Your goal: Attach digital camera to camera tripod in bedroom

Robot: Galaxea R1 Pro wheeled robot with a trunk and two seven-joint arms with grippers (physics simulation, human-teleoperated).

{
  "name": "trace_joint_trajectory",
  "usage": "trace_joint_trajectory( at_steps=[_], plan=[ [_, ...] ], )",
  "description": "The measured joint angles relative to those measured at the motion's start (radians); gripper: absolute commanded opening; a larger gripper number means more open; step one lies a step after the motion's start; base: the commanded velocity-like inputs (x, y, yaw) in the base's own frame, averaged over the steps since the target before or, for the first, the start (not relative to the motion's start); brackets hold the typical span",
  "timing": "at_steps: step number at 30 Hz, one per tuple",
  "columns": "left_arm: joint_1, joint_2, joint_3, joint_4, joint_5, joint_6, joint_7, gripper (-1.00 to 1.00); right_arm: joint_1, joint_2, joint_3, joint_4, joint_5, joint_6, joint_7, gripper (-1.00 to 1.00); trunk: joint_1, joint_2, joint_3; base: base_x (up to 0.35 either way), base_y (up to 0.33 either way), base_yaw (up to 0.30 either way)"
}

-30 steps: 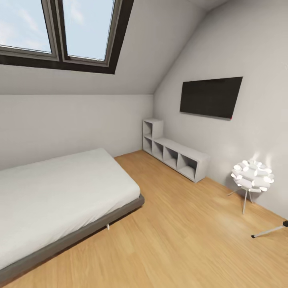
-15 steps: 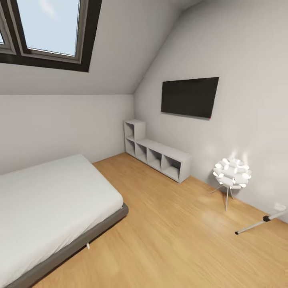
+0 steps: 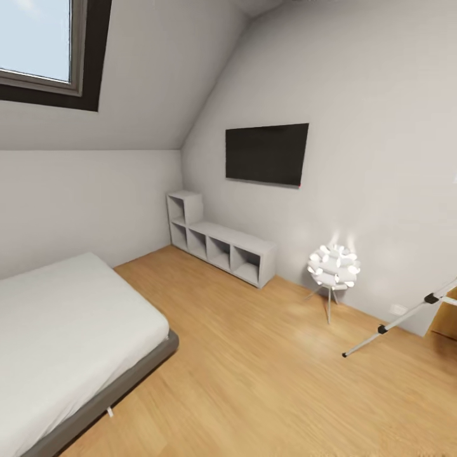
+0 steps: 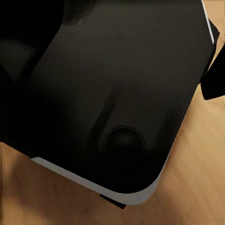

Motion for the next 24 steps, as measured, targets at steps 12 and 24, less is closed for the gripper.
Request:
trace_joint_trajectory(
  at_steps=[12, 24],
  plan=[
    [0.0, 0.003, 0.006, -0.001, 0.009, 0.0, 0.0, 1.0, 0.0, 0.0, 0.0, 0.0, 0.0, 0.0, 0.0, 1.0, 0.0, 0.0, 0.0, 0.001, 0.0, -0.296],
    [0.0, 0.002, 0.006, -0.003, 0.01, 0.0, 0.0, 1.0, 0.0, 0.0, 0.001, 0.0, 0.001, 0.0, 0.0, 1.0, 0.0, 0.0, 0.0, 0.0, 0.0, -0.296]
  ],
)
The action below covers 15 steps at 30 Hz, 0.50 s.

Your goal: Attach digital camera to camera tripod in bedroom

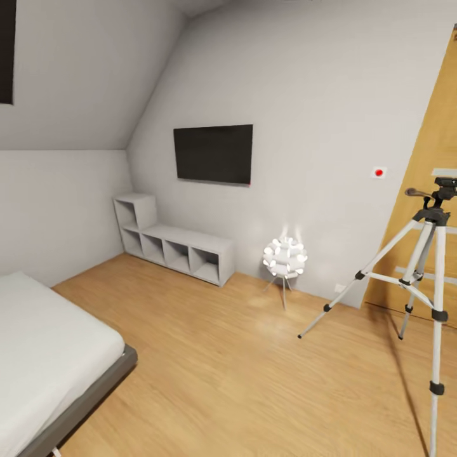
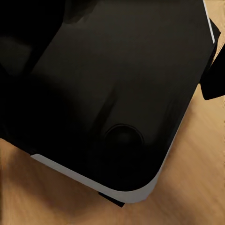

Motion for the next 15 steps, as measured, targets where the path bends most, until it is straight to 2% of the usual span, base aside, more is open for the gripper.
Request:
trace_joint_trajectory(
  at_steps=[15],
  plan=[
    [0.0, 0.004, 0.003, 0.001, 0.003, 0.001, 0.0, 1.0, 0.0, 0.0, 0.0, 0.001, -0.001, -0.001, 0.0, 1.0, 0.0, 0.0, 0.0, 0.0, 0.0, -0.296]
  ],
)
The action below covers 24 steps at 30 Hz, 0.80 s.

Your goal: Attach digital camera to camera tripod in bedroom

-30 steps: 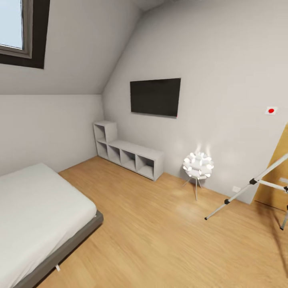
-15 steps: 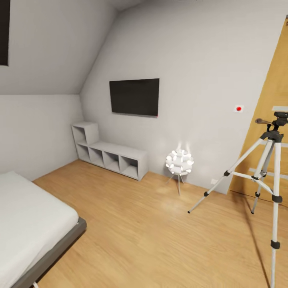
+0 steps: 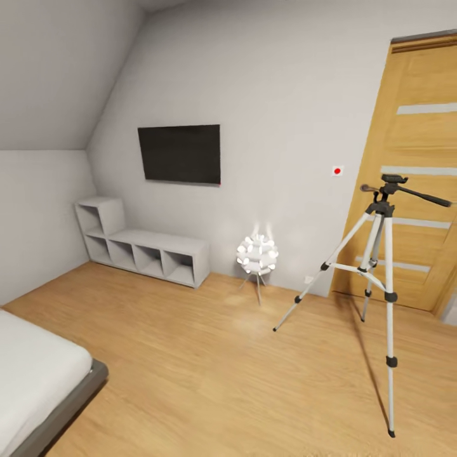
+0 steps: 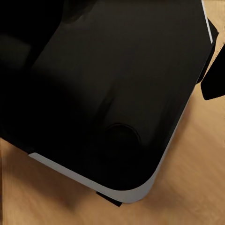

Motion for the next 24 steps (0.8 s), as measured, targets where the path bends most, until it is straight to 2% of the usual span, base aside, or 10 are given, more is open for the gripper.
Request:
trace_joint_trajectory(
  at_steps=[24],
  plan=[
    [0.0, -0.002, 0.0, 0.001, -0.003, -0.001, 0.001, 1.0, 0.0, 0.004, 0.0, 0.001, -0.002, 0.001, 0.001, 1.0, 0.0, 0.0, 0.0, 0.0, 0.0, -0.296]
  ],
)
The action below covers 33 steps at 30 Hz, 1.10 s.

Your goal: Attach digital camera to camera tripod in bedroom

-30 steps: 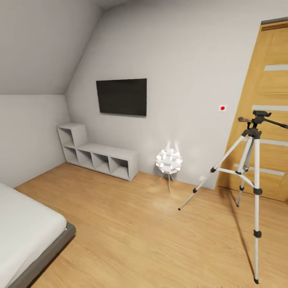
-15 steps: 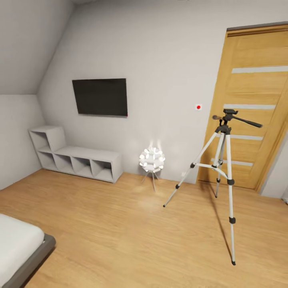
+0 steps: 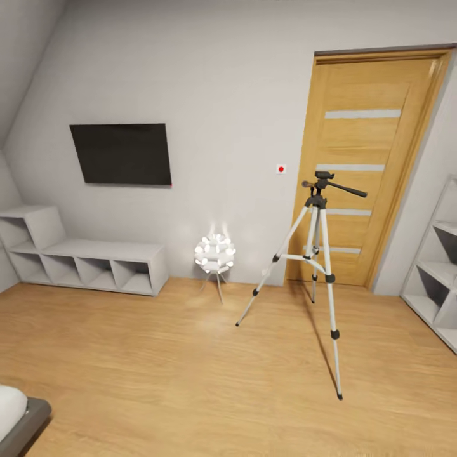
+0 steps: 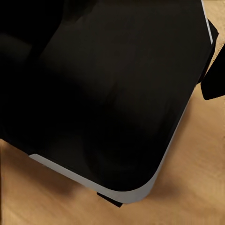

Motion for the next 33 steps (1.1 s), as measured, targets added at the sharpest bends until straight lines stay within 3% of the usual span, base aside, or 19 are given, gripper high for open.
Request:
trace_joint_trajectory(
  at_steps=[17, 33],
  plan=[
    [0.0, -0.001, 0.002, 0.0, 0.0, 0.0, 0.001, 1.0, 0.0, 0.01, 0.012, 0.003, 0.009, 0.004, 0.0, 1.0, 0.0, 0.0, 0.0, 0.004, 0.01, -0.291],
    [0.0, -0.004, -0.011, 0.001, -0.013, 0.003, -0.001, 1.0, 0.0, 0.001, 0.01, 0.006, 0.007, -0.003, 0.0, 1.0, 0.0, 0.0, 0.0, 0.206, 0.258, -0.218]
  ],
)
